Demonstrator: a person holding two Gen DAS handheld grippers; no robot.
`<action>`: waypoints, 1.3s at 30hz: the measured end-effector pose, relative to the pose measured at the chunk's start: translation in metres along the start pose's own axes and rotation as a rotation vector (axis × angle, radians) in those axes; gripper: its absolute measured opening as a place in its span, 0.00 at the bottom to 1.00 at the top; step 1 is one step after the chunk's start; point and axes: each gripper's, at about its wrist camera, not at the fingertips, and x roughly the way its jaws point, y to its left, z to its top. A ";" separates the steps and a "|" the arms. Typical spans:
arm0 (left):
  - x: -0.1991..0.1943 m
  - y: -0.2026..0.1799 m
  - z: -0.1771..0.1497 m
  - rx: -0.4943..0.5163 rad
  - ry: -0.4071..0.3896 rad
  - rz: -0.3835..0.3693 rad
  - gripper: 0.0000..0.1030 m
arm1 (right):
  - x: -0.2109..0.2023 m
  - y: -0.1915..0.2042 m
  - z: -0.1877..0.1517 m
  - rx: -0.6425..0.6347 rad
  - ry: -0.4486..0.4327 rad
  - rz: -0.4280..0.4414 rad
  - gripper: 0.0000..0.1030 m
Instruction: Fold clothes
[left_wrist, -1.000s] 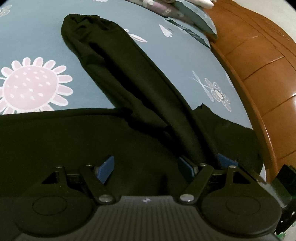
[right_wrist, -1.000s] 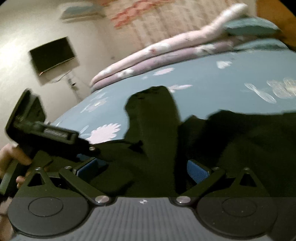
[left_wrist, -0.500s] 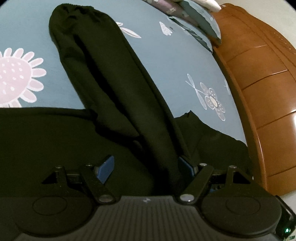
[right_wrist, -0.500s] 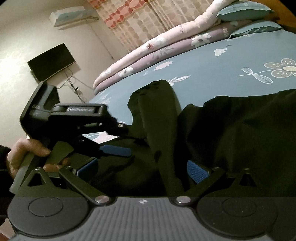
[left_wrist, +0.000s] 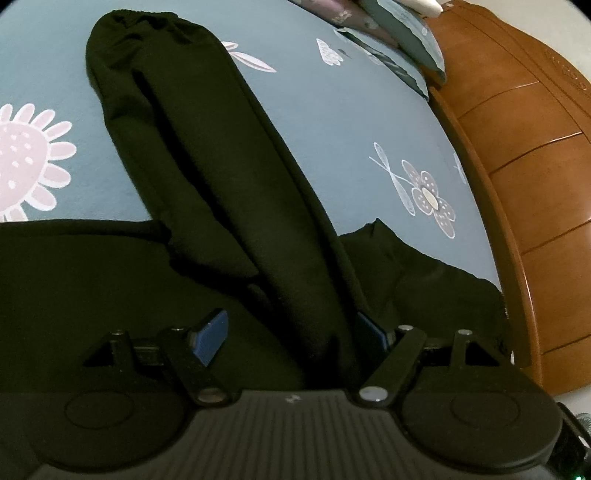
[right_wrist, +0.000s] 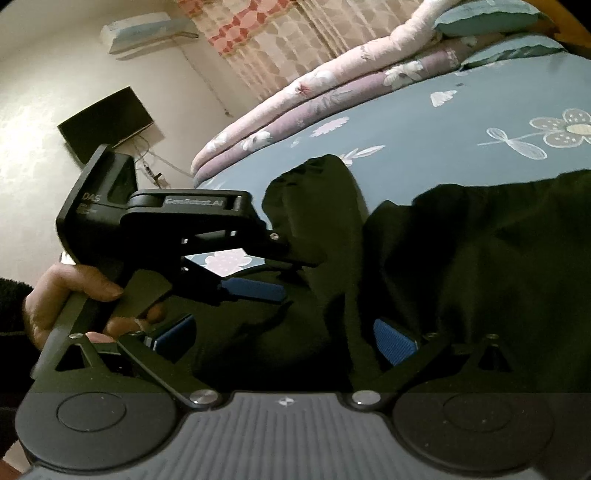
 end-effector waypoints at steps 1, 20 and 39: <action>0.000 0.000 0.000 0.000 0.000 0.001 0.74 | 0.000 -0.001 0.000 0.006 0.001 -0.003 1.00; -0.027 0.026 -0.005 0.001 -0.021 -0.079 0.74 | 0.017 -0.008 -0.001 0.002 0.014 -0.059 1.00; -0.048 0.062 -0.008 -0.027 -0.082 -0.292 0.74 | 0.038 0.000 0.025 -0.131 0.038 -0.169 0.67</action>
